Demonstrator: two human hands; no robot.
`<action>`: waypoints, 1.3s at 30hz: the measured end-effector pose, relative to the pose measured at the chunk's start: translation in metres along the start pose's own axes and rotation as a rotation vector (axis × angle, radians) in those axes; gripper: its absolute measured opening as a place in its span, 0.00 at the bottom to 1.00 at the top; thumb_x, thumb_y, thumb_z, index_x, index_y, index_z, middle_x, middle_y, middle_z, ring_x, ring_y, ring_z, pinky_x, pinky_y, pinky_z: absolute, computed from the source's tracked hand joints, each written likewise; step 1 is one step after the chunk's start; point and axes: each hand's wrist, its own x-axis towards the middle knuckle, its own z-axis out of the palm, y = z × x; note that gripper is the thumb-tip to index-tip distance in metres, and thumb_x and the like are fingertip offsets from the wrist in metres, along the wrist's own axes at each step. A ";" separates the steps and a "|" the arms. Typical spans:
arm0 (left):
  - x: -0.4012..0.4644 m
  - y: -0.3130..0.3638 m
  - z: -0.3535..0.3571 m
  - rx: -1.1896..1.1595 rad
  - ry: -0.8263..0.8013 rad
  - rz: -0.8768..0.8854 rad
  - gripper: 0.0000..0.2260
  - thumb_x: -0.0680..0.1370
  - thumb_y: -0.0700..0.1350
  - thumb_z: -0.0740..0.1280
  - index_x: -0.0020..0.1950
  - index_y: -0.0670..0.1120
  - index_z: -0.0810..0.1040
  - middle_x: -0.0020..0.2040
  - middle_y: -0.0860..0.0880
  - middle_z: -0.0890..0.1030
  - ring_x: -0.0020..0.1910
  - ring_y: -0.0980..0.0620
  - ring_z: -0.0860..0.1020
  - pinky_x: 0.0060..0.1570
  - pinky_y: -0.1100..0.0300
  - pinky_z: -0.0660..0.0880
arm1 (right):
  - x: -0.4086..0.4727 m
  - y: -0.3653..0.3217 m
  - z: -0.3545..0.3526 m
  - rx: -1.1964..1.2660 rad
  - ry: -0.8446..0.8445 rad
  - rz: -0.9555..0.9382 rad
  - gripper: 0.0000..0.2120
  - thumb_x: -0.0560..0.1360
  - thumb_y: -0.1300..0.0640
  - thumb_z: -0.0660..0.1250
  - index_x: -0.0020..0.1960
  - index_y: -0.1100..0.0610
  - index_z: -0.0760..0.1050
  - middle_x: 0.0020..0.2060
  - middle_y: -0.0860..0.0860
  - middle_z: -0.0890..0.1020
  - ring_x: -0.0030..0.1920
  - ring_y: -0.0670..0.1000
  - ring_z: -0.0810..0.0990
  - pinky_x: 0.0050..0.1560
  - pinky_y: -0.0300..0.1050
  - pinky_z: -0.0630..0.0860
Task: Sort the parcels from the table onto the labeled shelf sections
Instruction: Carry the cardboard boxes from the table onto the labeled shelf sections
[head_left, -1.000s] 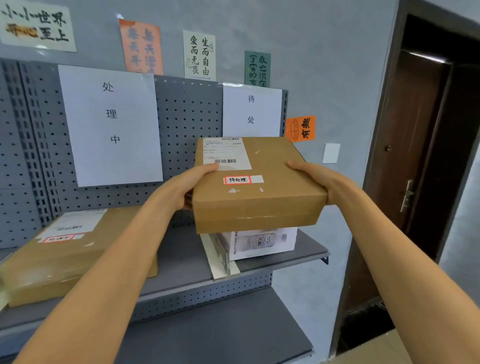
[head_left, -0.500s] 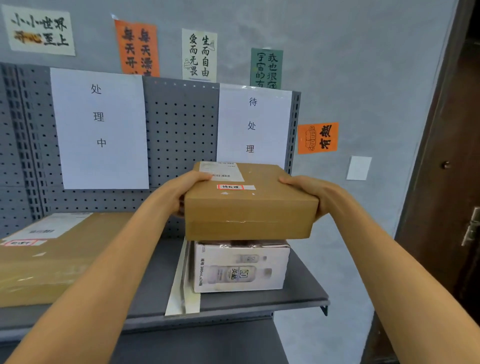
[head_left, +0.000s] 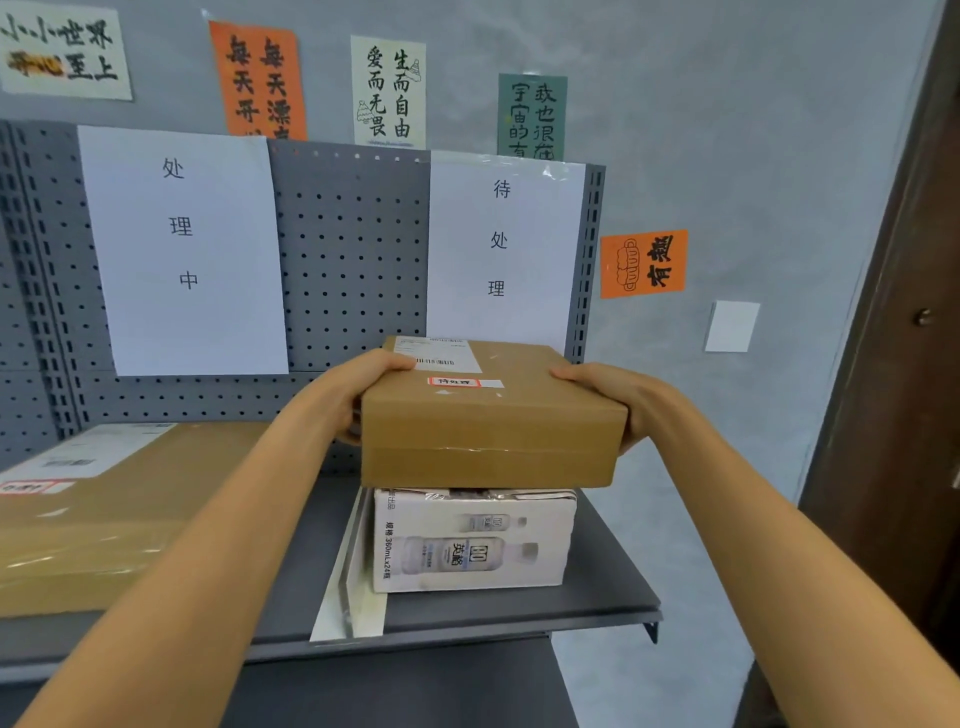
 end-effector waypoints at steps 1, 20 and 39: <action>0.002 -0.001 -0.001 0.000 0.000 -0.003 0.31 0.60 0.60 0.74 0.61 0.50 0.75 0.56 0.44 0.82 0.55 0.42 0.81 0.60 0.43 0.74 | 0.001 0.000 0.001 0.000 0.003 -0.003 0.30 0.67 0.32 0.70 0.58 0.54 0.75 0.52 0.58 0.83 0.52 0.60 0.83 0.57 0.65 0.76; -0.006 0.005 -0.001 0.032 0.148 0.152 0.29 0.75 0.63 0.66 0.68 0.45 0.70 0.62 0.43 0.76 0.59 0.43 0.75 0.59 0.44 0.72 | -0.007 -0.018 0.006 -0.178 0.190 -0.181 0.33 0.74 0.39 0.68 0.70 0.59 0.66 0.63 0.57 0.76 0.55 0.57 0.77 0.55 0.52 0.76; -0.049 0.030 -0.010 1.165 0.607 0.752 0.25 0.79 0.54 0.64 0.72 0.43 0.68 0.67 0.44 0.73 0.67 0.45 0.69 0.57 0.49 0.72 | -0.032 -0.072 0.072 -0.962 0.523 -0.826 0.27 0.79 0.47 0.62 0.74 0.58 0.62 0.69 0.57 0.69 0.68 0.58 0.66 0.60 0.53 0.71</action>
